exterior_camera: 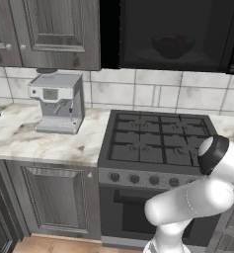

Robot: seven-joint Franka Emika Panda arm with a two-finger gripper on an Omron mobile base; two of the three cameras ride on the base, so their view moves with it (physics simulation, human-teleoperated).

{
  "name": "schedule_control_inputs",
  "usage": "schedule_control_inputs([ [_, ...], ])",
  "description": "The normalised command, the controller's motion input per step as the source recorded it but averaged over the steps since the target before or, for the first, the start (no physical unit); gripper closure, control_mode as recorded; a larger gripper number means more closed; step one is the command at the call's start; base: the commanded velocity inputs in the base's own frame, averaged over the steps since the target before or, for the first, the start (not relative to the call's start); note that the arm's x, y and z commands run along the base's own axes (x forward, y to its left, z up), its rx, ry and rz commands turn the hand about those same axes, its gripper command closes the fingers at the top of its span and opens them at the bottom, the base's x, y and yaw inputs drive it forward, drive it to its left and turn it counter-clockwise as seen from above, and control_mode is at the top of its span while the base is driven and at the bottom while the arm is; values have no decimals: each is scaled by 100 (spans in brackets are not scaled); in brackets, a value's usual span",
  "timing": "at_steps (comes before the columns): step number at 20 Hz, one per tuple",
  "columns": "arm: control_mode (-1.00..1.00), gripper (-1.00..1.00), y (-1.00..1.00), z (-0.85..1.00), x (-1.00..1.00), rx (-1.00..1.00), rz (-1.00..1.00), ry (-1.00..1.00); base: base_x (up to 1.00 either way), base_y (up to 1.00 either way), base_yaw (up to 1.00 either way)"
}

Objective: Place the bowl containing the tomato and eggplant in the microwave. Close the microwave door and press the start button to microwave the meal.

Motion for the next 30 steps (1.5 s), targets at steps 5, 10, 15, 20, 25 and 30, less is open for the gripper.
schedule_control_inputs([
  [5, -100, 100, -13, -11, 19, 4, 0, -7, 0, 0, 0],
  [10, -100, 100, -17, -16, 17, 5, 0, -10, 0, 0, 0],
  [15, -100, 100, -16, -14, 25, 5, 0, -9, 0, 0, 0],
  [20, -100, 100, -15, -5, 33, 5, 0, -6, 0, 0, 0],
  [25, -100, 100, -20, 0, 44, 7, 0, -2, 0, 0, 0],
  [30, -100, 100, 0, 0, 72, 1, -1, 0, 0, 0, 0],
])
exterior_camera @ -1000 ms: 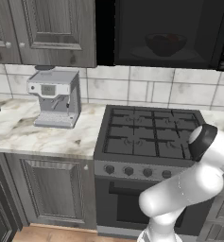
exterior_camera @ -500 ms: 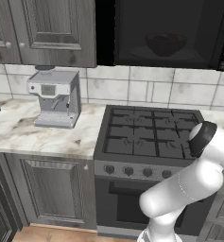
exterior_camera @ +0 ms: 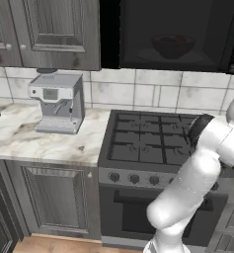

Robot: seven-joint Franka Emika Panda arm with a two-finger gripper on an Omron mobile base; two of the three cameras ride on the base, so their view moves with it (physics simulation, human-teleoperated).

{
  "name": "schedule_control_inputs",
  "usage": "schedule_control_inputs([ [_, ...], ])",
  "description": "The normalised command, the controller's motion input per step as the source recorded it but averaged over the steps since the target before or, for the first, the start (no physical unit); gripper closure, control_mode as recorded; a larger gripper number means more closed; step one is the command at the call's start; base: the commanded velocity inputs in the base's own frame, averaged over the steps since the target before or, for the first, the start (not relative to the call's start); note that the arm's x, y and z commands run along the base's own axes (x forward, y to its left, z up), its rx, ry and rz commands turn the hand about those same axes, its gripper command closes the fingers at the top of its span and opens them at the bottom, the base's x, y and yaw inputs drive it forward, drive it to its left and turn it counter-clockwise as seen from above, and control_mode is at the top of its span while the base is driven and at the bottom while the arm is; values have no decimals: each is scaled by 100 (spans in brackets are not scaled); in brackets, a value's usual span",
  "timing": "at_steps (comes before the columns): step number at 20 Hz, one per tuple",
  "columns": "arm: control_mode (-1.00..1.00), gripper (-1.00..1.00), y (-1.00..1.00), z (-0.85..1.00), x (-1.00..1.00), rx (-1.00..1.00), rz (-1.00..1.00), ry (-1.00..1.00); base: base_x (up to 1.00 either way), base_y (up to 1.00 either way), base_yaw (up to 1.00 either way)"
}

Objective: Place the bowl containing the tomato and eggplant in the microwave. Close the microwave door and press the start button to microwave the meal.

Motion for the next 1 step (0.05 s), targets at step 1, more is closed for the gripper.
schedule_control_inputs([
  [1, -100, 100, 13, 0, 84, 0, -6, 2, 0, 0, 0],
])
